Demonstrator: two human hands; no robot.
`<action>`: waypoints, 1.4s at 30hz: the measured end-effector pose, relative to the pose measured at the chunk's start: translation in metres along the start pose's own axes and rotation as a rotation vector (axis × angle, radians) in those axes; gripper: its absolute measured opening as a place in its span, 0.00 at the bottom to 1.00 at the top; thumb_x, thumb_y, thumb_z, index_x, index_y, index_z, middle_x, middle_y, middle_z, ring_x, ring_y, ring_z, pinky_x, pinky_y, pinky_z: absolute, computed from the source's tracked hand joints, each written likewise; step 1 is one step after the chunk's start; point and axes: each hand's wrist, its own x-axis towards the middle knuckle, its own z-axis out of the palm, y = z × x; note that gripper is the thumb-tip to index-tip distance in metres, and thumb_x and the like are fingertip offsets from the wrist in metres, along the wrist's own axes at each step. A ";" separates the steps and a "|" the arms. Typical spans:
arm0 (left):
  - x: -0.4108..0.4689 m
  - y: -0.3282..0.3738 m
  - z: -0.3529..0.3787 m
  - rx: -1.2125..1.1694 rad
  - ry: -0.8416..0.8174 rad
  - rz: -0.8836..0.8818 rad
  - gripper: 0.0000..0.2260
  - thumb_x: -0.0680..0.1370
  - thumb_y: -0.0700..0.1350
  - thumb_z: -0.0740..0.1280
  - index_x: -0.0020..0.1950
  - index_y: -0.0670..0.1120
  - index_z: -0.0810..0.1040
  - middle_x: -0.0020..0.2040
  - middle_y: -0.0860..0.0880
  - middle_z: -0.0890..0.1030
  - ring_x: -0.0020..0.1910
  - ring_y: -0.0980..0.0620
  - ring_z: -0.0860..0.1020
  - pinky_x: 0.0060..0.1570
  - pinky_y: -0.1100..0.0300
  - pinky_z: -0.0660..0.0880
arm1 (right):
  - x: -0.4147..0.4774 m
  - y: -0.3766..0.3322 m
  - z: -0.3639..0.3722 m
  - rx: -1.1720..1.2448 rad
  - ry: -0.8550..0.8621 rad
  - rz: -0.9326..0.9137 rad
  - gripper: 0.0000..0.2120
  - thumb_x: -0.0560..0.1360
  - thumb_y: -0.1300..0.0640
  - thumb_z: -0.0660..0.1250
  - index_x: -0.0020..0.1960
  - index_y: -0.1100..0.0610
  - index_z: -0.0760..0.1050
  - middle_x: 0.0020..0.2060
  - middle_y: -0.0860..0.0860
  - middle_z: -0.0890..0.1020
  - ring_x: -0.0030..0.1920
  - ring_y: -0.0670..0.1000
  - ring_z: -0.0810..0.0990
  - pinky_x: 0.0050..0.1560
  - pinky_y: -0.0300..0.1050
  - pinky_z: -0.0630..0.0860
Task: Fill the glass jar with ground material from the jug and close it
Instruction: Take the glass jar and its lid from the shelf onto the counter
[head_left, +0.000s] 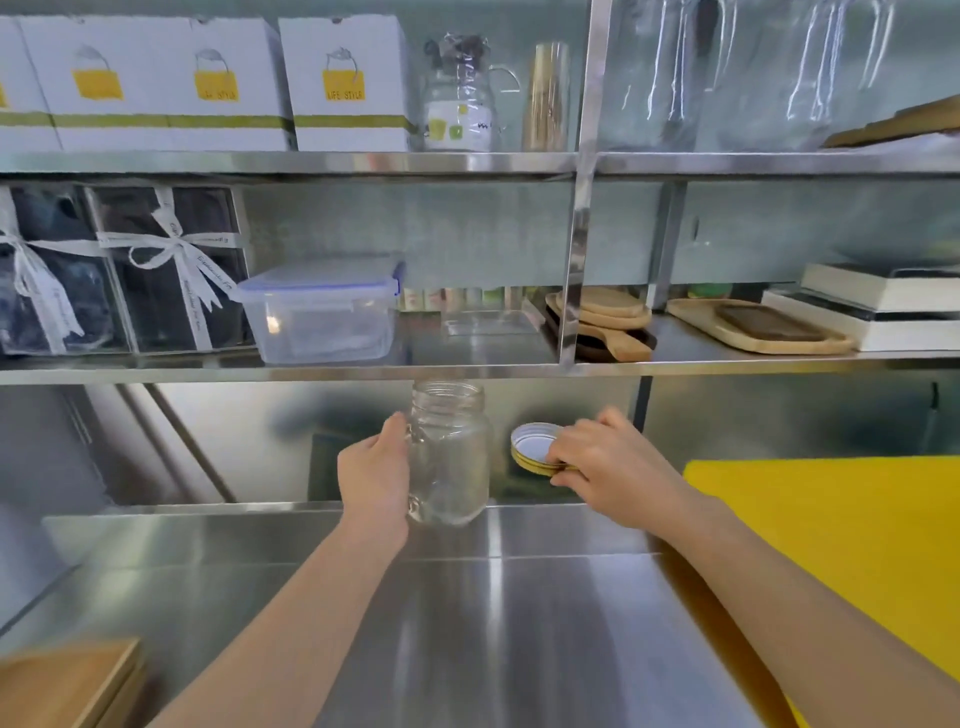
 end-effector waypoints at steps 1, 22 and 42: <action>-0.010 0.000 -0.006 -0.010 0.003 -0.027 0.19 0.74 0.44 0.64 0.25 0.45 0.62 0.27 0.48 0.62 0.27 0.50 0.59 0.26 0.60 0.59 | -0.010 -0.008 -0.004 -0.005 -0.017 0.003 0.05 0.75 0.57 0.65 0.44 0.58 0.77 0.42 0.53 0.81 0.45 0.56 0.75 0.48 0.48 0.62; -0.159 -0.104 -0.191 -0.075 0.216 -0.318 0.16 0.75 0.43 0.64 0.28 0.46 0.65 0.13 0.57 0.63 0.24 0.51 0.61 0.28 0.57 0.56 | -0.210 -0.130 -0.002 0.114 -0.258 0.130 0.04 0.73 0.58 0.68 0.43 0.59 0.77 0.44 0.56 0.82 0.46 0.60 0.78 0.43 0.49 0.67; -0.221 -0.173 -0.254 0.043 0.258 -0.296 0.12 0.75 0.39 0.61 0.33 0.46 0.64 0.30 0.48 0.58 0.29 0.50 0.56 0.31 0.55 0.54 | -0.290 -0.187 0.050 0.007 -0.561 0.085 0.11 0.73 0.55 0.64 0.55 0.54 0.77 0.55 0.50 0.80 0.56 0.53 0.77 0.51 0.45 0.70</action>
